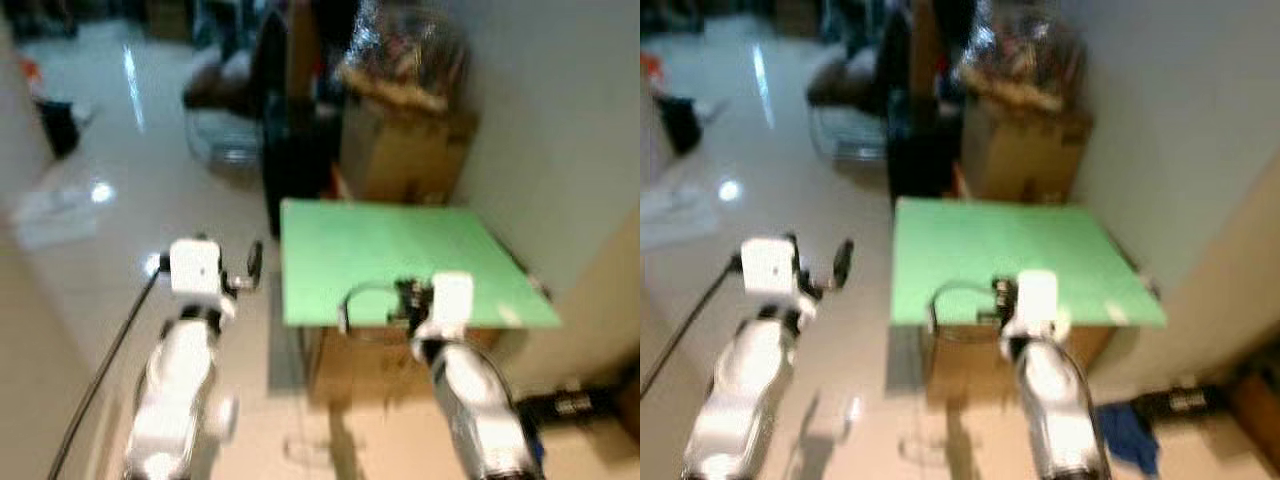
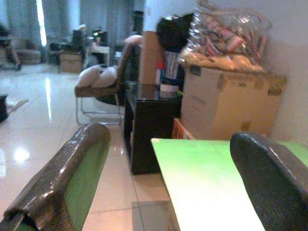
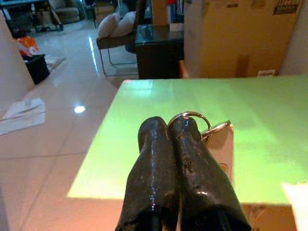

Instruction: Hang keys on a hook

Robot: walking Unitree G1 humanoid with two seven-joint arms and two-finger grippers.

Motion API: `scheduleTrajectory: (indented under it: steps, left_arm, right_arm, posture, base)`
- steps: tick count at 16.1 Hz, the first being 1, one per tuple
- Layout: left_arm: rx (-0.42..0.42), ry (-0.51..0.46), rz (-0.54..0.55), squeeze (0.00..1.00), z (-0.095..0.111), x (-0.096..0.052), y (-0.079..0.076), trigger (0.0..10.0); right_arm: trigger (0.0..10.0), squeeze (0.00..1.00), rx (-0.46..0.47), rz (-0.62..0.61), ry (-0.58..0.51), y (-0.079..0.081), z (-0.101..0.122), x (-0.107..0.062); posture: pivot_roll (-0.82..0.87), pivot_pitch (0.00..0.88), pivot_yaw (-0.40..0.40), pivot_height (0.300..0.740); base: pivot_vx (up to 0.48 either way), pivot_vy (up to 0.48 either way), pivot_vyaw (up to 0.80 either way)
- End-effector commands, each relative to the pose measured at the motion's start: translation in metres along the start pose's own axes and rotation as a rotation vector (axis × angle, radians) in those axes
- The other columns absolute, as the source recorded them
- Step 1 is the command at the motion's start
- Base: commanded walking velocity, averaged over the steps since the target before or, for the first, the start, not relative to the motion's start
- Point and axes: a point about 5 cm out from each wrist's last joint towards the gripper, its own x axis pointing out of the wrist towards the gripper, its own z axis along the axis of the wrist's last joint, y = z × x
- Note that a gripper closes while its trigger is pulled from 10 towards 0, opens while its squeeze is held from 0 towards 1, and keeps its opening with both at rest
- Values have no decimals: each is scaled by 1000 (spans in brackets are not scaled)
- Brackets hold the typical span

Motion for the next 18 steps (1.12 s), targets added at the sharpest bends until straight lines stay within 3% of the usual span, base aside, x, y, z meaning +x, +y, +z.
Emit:
scheduleTrajectory:
  steps: [1, 3, 5, 7, 9, 10, 11, 14, 18]
  left_arm:
    - [-12, 100, 27, 0, -19, -16, -5, 10000]
    - [18, 167, 63, 0, -33, -29, 0, 10000]
    - [104, 236, 112, 0, -48, -53, 24, 10000]
    - [107, 220, 151, 0, -41, -60, 35, 10000]
    - [115, 172, 139, 0, -30, -50, 31, 10000]
    - [67, 135, 143, 0, -26, -40, 28, 10000]
    - [86, 124, 126, 0, -26, -34, 29, 10000]
    - [72, 151, 141, 0, -30, -28, 31, 10000]
    - [32, 144, 129, 0, -28, -30, 27, 10000]
  right_arm:
    - [0, 75, 9, -12, -12, -3, 4, 4]
    - [0, 78, -53, -43, -47, -7, 7, 1]
    - [0, 106, -153, -78, -96, -11, 12, -12]
    - [0, 129, -223, -39, -156, -6, 18, -24]
    - [0, 137, -217, -18, -149, -4, 15, -25]
    - [0, 137, -166, -29, -126, -5, 11, -21]
    - [0, 133, -128, -34, -120, -6, 12, -17]
    - [0, 137, -74, -51, -83, -13, 9, -15]
    - [0, 137, -81, -43, -31, -14, 0, -14]
  posture:
    - [38, 0, -89, 740]
    - [42, 0, -83, 740]
    - [38, 0, -80, 740]
    - [35, 0, -78, 740]
    - [28, 0, -81, 740]
    - [24, 0, -81, 740]
    - [7, 0, -78, 740]
    - [5, 0, -79, 740]
    - [18, 0, -83, 740]
  base:
    - [0, -480, 525]
    - [0, -480, 506]
    - [0, -480, 491]
    - [0, -480, 491]
    - [0, -480, 494]
    - [0, 0, 488]
    - [0, 0, 463]
    - [0, 0, 450]
    - [0, 115, 0]
